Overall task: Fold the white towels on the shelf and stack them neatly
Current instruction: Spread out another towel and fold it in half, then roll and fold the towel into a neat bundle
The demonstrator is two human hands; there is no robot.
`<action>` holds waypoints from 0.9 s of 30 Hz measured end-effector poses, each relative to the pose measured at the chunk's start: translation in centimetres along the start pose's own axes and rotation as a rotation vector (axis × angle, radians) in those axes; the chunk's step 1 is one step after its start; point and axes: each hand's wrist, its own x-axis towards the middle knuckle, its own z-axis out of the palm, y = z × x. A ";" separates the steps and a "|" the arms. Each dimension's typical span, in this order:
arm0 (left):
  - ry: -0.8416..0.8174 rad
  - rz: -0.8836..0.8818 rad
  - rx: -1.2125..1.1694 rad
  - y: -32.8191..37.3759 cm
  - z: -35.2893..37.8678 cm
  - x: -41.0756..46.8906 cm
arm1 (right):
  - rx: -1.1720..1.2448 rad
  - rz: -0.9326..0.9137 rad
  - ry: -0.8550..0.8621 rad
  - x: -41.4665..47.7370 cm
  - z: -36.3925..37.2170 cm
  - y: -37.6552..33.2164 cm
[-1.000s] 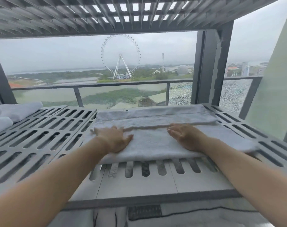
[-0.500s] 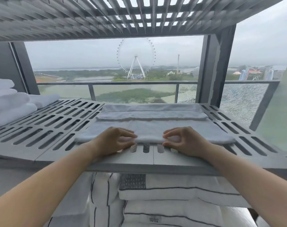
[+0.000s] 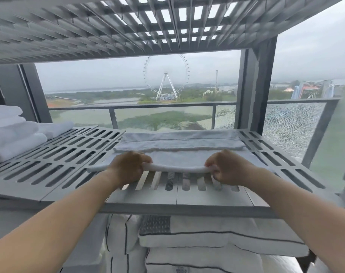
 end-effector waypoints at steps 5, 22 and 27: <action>0.220 -0.034 0.062 -0.6 0.1 2.8 | -0.117 0.089 0.132 2.4 -0.5 1.6; 0.367 0.104 0.118 -7.9 3.1 19.4 | -0.141 0.180 0.269 18.1 1.5 10.8; 0.205 0.057 0.164 -9.0 5.3 23.7 | -0.085 0.244 0.190 22.0 2.6 13.0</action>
